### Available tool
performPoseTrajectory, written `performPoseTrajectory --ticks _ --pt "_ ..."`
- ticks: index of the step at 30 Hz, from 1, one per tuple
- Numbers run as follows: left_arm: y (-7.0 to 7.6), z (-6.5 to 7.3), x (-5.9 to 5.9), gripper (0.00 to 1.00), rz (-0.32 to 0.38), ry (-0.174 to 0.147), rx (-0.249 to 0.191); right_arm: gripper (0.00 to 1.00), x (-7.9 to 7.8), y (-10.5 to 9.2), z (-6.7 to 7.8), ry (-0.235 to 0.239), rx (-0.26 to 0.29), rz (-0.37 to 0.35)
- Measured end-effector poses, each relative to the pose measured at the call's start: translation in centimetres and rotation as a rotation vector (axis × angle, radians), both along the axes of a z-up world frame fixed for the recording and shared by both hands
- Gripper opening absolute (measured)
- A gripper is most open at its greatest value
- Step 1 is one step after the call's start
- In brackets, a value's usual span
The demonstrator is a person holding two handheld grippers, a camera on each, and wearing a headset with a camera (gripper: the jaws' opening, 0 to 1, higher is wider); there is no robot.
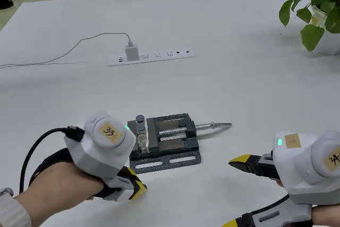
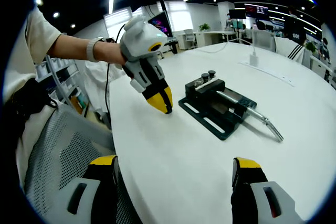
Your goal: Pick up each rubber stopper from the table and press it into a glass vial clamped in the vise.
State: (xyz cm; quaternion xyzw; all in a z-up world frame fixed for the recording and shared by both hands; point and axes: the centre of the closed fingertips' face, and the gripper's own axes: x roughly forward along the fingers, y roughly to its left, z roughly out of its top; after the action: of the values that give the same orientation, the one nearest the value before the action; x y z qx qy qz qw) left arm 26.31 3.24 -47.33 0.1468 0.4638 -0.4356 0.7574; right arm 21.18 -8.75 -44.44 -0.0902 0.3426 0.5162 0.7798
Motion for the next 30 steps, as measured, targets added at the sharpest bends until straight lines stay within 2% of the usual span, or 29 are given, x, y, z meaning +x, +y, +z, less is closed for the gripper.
performPoseTrajectory --ticks 2,4,5,6,9,10,12,14,15,17,18,20,24,27,30 --pt "-0.2 0.7 0.3 0.04 0.046 -0.001 -0.060 0.88 -0.1 0.1 0.0 -0.002 -0.002 0.005" --pt "-0.4 1.7 0.4 0.04 0.097 0.015 -0.129 0.88 -0.1 0.2 0.0 -0.004 0.000 0.009" --pt "-0.7 2.5 0.6 0.04 0.128 0.015 -0.186 0.88 0.0 0.4 0.0 -0.007 0.000 0.009" --pt "-0.8 2.9 0.7 0.04 0.153 0.031 -0.219 0.88 0.0 0.4 0.1 -0.009 0.001 0.009" --pt "-1.4 4.8 1.0 0.04 0.253 0.088 -0.368 0.88 0.1 0.8 0.0 -0.004 0.003 0.010" --pt "-1.6 5.6 1.2 0.04 0.296 0.119 -0.434 0.88 0.2 1.0 0.0 -0.005 0.004 0.013" --pt "-1.9 6.8 1.3 0.04 0.344 0.157 -0.524 0.87 0.3 1.3 0.2 -0.011 0.011 0.017" --pt "-2.2 7.6 1.3 0.04 0.380 0.193 -0.589 0.86 0.5 1.7 0.4 -0.019 0.019 0.021" --pt "-2.3 8.3 1.3 0.04 0.401 0.224 -0.641 0.85 0.6 1.9 0.6 -0.026 0.024 0.024" --pt "-2.5 9.0 1.3 0.04 0.436 0.254 -0.701 0.84 0.9 2.3 1.1 -0.041 0.037 0.023" --pt "-2.7 9.3 1.1 0.04 0.446 0.282 -0.732 0.83 1.1 2.4 1.3 -0.048 0.043 0.023" --pt "-2.9 9.8 1.0 0.04 0.472 0.316 -0.784 0.81 1.3 2.7 1.9 -0.063 0.058 0.025" --pt "-3.2 10.5 0.5 0.04 0.499 0.391 -0.861 0.75 1.8 3.3 3.2 -0.101 0.085 0.034" --pt "-3.2 10.8 0.3 0.04 0.531 0.442 -0.926 0.69 2.3 3.9 4.5 -0.148 0.115 0.041" --pt "-3.3 11.2 0.2 0.04 0.551 0.478 -0.981 0.65 2.6 4.5 5.6 -0.177 0.146 0.047"
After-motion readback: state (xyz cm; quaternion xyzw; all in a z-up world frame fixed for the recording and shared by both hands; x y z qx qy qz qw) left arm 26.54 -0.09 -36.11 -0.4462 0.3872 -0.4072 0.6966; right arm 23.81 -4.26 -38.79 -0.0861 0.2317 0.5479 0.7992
